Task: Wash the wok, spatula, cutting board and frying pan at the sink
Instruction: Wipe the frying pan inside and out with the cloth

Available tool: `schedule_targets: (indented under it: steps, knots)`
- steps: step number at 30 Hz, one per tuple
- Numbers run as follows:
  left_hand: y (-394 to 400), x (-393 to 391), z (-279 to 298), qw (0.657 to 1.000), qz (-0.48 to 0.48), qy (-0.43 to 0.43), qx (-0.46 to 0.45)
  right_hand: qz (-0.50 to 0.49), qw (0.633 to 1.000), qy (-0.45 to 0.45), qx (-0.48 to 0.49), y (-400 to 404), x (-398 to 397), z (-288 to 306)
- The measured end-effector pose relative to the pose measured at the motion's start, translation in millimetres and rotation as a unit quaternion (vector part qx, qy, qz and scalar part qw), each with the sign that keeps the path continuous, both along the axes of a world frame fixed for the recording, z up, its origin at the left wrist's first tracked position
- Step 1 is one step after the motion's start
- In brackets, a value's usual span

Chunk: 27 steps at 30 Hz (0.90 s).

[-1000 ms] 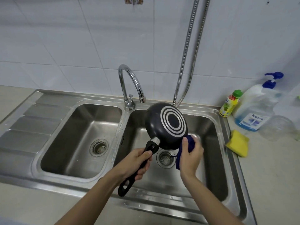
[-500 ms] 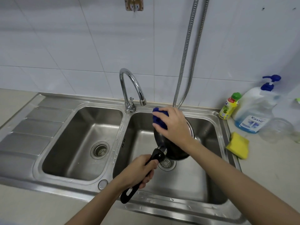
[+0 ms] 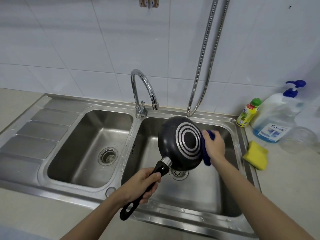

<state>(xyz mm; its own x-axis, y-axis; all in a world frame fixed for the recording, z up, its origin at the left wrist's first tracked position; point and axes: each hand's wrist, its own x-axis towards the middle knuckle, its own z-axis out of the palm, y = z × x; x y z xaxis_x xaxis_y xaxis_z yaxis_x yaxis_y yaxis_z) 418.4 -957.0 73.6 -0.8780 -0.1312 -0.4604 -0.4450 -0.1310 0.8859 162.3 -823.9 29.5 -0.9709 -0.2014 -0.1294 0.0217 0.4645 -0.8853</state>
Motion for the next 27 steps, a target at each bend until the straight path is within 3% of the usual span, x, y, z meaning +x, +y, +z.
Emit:
schedule_targets:
  steps: [2, 4, 11, 15, 18, 23, 25, 27]
  knots:
    - [-4, -8, 3, 1.0, 0.005, -0.006, -0.008, -0.052, 0.995, -0.054, -0.064, 11, 30, -13]
    - [-10, -20, 7, 0.999, -0.001, -0.019, -0.034, -0.068, 0.992, -0.033, -0.101, 12, 60, -16]
    - [-1, -45, 13, 0.977, -0.054, -0.068, -0.196, 0.067, 0.974, 0.204, -0.074, -12, 106, 1]
    - [6, -43, 7, 0.957, -0.083, -0.077, -0.266, 0.135, 0.921, 0.363, 0.031, -17, 83, 15]
    - [-3, -43, 2, 0.908, -0.135, -0.07, -0.39, 0.172, 0.881, 0.433, 0.084, -20, 57, 29]
    - [-17, -36, -6, 0.793, -0.17, -0.085, -0.578, 0.17, 0.902, 0.379, 0.12, -13, 22, 36]
    - [-21, -31, -11, 0.777, -0.152, -0.092, -0.604, 0.179, 0.901, 0.373, 0.13, -6, 20, 32]
    - [-24, -27, -14, 0.78, -0.134, -0.089, -0.604, 0.221, 0.878, 0.393, 0.162, -1, 24, 26]
